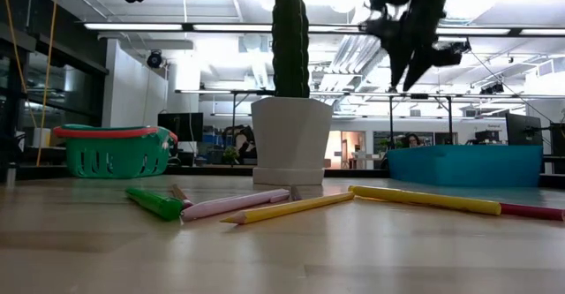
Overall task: Sort pens & pencils
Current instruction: Put the yellow pen into the blue bin
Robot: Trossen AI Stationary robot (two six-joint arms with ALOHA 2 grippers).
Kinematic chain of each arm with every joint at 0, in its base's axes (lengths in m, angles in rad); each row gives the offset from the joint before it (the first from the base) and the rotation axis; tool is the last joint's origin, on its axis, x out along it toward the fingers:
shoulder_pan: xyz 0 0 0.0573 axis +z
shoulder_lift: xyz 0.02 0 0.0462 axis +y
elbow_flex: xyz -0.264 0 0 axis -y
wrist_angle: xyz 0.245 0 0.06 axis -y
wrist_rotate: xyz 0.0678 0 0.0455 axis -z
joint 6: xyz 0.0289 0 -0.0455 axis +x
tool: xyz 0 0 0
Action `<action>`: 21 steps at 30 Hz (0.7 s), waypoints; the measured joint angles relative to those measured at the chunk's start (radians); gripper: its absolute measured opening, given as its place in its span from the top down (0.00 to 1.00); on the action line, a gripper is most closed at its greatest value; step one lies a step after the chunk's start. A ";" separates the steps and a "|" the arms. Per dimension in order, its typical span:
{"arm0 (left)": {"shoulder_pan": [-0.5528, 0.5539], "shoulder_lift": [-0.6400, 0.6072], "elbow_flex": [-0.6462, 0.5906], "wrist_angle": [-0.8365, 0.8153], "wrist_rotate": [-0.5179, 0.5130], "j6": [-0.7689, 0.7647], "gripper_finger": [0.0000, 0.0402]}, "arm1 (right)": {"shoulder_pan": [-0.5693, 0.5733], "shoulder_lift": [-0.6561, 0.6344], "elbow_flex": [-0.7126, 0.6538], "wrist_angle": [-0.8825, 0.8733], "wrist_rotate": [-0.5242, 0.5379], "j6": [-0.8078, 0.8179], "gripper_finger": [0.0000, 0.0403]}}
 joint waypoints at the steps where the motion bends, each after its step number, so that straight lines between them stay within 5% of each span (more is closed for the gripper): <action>1: 0.000 0.000 0.000 0.000 0.000 -0.006 0.76 | 0.037 -0.010 0.000 0.000 0.000 0.020 0.73; 14: 0.000 0.000 0.000 0.043 0.051 -0.066 0.76 | 0.568 -0.024 0.000 0.118 0.158 0.365 0.73; 21: 0.000 0.001 0.000 0.110 0.083 -0.103 0.76 | 0.756 0.012 0.000 0.227 0.262 0.512 0.73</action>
